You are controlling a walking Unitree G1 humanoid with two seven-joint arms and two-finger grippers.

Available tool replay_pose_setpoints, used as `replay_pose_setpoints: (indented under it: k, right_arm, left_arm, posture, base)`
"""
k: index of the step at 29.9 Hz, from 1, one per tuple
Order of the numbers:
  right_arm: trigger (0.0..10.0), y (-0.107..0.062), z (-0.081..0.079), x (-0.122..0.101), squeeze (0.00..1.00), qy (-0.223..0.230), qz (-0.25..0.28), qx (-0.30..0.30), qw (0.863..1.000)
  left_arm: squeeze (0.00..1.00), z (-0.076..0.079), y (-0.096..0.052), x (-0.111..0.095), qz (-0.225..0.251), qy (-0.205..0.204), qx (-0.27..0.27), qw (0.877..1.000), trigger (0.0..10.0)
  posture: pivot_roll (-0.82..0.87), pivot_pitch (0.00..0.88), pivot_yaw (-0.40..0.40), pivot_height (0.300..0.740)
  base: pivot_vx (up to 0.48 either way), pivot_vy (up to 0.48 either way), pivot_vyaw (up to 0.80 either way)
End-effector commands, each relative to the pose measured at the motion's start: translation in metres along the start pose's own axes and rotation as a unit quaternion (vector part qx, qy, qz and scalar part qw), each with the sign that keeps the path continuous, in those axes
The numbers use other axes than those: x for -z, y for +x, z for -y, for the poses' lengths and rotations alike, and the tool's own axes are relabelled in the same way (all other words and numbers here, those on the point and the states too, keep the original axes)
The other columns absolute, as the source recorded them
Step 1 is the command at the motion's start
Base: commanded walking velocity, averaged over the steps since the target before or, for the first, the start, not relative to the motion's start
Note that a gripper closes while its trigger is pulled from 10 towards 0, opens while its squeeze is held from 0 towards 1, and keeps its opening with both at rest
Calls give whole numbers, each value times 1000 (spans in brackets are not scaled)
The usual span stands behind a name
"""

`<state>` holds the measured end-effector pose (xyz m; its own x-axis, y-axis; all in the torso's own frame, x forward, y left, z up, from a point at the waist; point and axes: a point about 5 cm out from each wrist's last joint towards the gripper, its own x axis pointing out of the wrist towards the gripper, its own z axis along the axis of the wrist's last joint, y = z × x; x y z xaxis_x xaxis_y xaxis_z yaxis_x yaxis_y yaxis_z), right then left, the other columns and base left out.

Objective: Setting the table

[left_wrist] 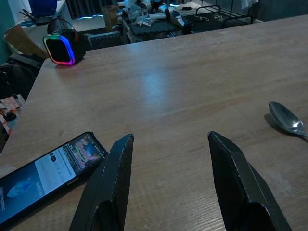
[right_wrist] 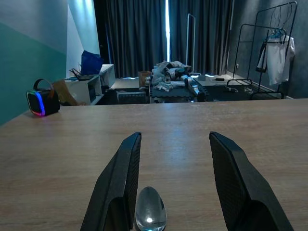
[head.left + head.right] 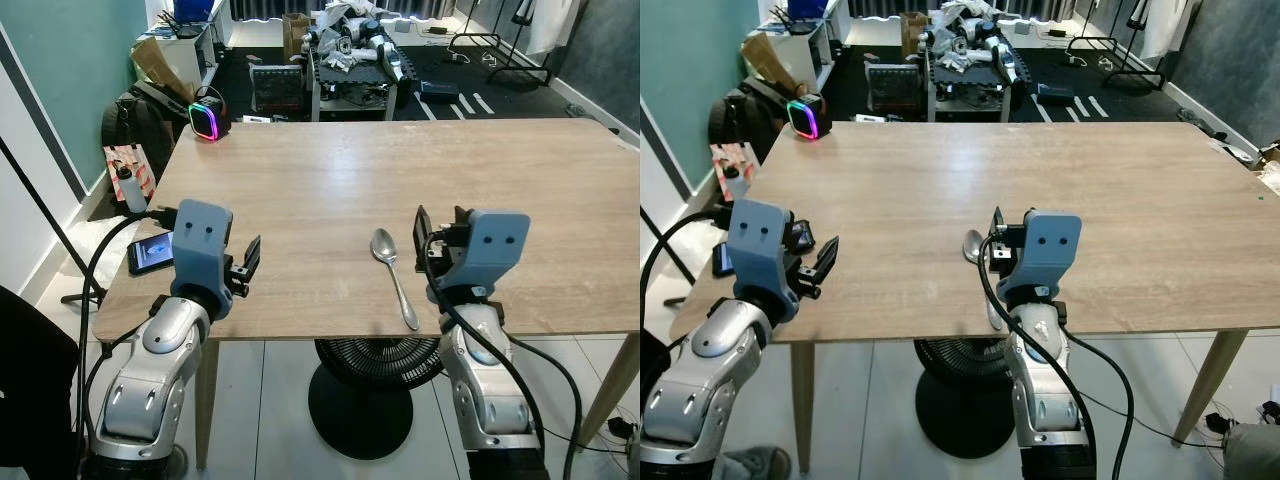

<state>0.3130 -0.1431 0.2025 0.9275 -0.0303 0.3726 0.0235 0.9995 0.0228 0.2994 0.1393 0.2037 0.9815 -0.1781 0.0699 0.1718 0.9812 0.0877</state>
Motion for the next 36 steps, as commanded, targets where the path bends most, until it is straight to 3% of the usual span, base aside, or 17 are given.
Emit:
replay_pose_setpoints:
  k: [1, 36]
  right_arm:
    - [10000, -1, 1, 4, 0, 0, -6, 3, 1000]
    - [10000, -3, 8, 4, 0, -14, -11, 7, 1000]
  left_arm:
    - [0, -1, 1, 3, -6, 4, -5, 1000, 10000]
    - [0, 5, 4, 10, -10, -4, 3, 1000, 10000]
  posture:
    - [136, 0, 62, 740]
    - [56, 0, 48, 740]
  base:
    - [0, 0, 0]
    - [0, 0, 0]
